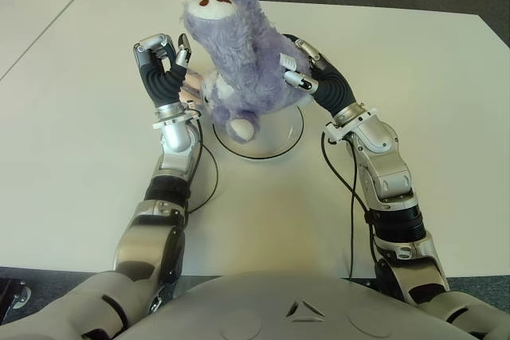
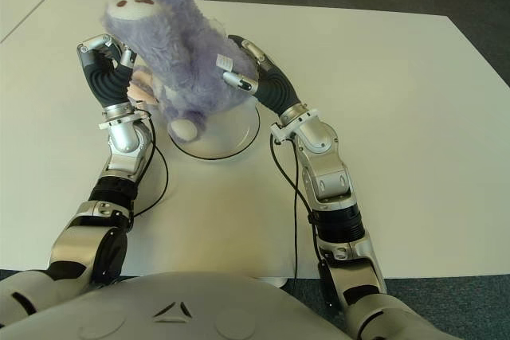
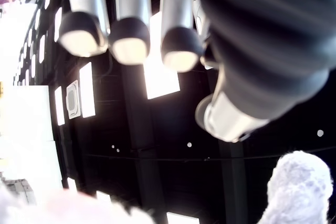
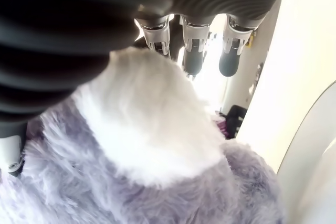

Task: Put the doll into the plate.

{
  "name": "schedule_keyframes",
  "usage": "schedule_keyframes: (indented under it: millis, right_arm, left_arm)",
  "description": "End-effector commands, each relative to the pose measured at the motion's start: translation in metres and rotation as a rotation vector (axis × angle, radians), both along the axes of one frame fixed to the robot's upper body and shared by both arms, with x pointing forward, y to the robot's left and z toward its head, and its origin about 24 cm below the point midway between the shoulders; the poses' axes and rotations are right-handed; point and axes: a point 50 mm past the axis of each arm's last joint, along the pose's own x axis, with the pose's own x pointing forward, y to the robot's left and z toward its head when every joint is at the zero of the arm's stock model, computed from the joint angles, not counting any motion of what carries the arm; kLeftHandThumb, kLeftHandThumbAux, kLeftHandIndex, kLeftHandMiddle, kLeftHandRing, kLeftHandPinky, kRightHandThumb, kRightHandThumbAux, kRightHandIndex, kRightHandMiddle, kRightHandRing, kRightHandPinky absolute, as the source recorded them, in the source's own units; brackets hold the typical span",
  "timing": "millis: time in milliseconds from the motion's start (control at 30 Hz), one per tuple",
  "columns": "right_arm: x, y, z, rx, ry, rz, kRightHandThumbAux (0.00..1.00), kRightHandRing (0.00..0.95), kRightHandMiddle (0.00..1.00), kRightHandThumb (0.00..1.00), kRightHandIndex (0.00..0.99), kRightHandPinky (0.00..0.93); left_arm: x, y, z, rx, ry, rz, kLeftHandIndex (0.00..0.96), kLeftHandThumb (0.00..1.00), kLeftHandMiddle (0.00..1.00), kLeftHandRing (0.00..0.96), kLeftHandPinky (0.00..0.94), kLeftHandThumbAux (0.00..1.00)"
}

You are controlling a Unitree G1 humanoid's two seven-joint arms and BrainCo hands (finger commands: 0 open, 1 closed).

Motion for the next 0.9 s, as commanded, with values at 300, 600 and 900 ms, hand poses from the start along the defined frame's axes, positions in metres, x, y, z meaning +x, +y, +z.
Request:
schedule_keyframes:
  millis: [300, 600, 900]
  right_arm:
    - [-0.0033, -0.0038, -0.0031, -0.087, -0.048, -0.069, 0.413, 0.0, 0.0, 0.142, 0.0, 0.0]
    - [-0.0089, -0.004, -0.0022, -0.217, -0.13, -0.172, 0.336, 0.0, 0.0, 0.144, 0.0, 0.0]
    - [-0.0109, -0.0058, -0.0006, -0.316, -0.192, -0.245, 0.294, 0.0, 0.0, 0.147, 0.0, 0.0]
  left_arm:
    - [-0.0293, 0.0019, -0.0648, -0.014, 0.258, 0.024, 0.854, 0.44, 0.906, 0.906, 0.891, 0.805]
    - [-0.0294, 0.0024, -0.0643, -0.02, 0.256, 0.025, 0.858, 0.447, 0.908, 0.908, 0.891, 0.803]
    - [-0.0296, 0.0024, -0.0642, -0.024, 0.254, 0.02, 0.86, 0.452, 0.907, 0.908, 0.892, 0.802]
